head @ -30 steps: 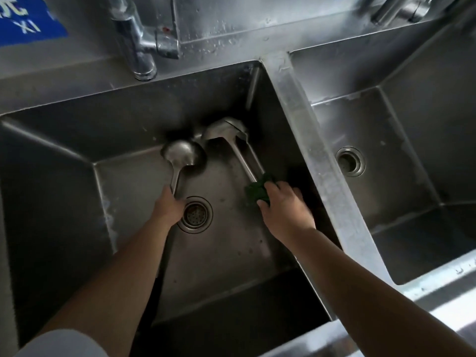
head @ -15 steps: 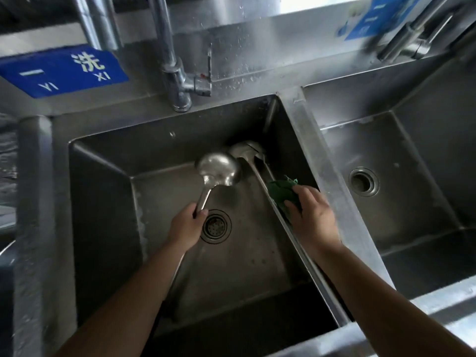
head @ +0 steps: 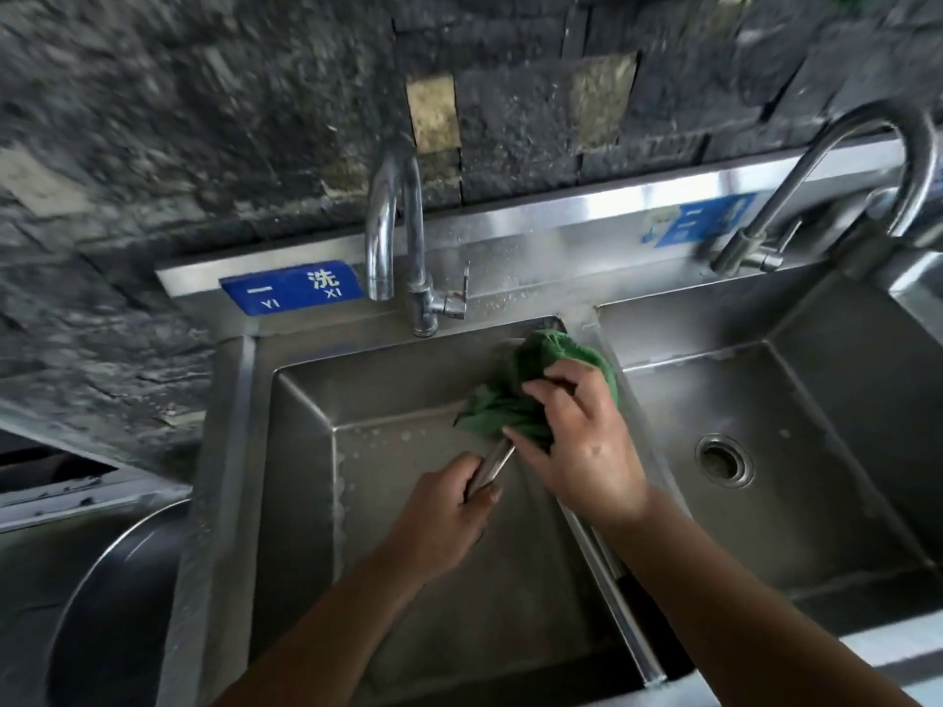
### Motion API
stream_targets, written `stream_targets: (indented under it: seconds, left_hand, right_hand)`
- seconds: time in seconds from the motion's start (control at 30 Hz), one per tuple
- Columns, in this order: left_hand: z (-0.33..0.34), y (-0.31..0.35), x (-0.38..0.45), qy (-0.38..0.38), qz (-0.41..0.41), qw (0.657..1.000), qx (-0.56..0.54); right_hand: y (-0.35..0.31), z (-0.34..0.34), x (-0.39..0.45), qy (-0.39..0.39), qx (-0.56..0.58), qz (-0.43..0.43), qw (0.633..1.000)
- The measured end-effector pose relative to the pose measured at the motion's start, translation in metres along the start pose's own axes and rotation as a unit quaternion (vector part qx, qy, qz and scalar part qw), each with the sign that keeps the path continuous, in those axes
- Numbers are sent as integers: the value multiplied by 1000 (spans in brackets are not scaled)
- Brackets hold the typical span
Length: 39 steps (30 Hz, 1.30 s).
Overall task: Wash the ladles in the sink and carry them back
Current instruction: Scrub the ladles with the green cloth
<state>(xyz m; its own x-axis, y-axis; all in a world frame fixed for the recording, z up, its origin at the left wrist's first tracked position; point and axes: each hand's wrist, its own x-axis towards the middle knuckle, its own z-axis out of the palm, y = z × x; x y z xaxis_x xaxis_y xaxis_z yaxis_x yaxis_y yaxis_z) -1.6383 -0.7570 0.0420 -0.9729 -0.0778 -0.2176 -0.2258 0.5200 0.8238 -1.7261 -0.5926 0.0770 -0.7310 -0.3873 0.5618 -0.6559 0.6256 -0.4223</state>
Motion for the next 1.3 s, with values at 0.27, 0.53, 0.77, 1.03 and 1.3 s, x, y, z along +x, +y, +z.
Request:
stream_targets:
  seconds: [0.27, 0.53, 0.77, 1.03, 1.3]
  left_hand:
    - [-11, 45, -32, 70, 79, 992, 68]
    - [-28, 58, -45, 63, 117, 981, 142]
    - [-43, 56, -55, 30, 134, 965, 223]
    - [-53, 48, -81, -14, 109, 990, 84]
    - [-55, 52, -72, -48, 46, 994, 89]
  right_hand:
    - [-21, -38, 20, -107, -133, -61, 983]
    - [-20, -61, 40, -168, -25, 127, 977]
    - [-23, -67, 53, -212, 128, 239, 939]
    - [-11, -76, 41, -158, 490, 482, 709]
    - [-53, -75, 4, 34, 699, 487, 522]
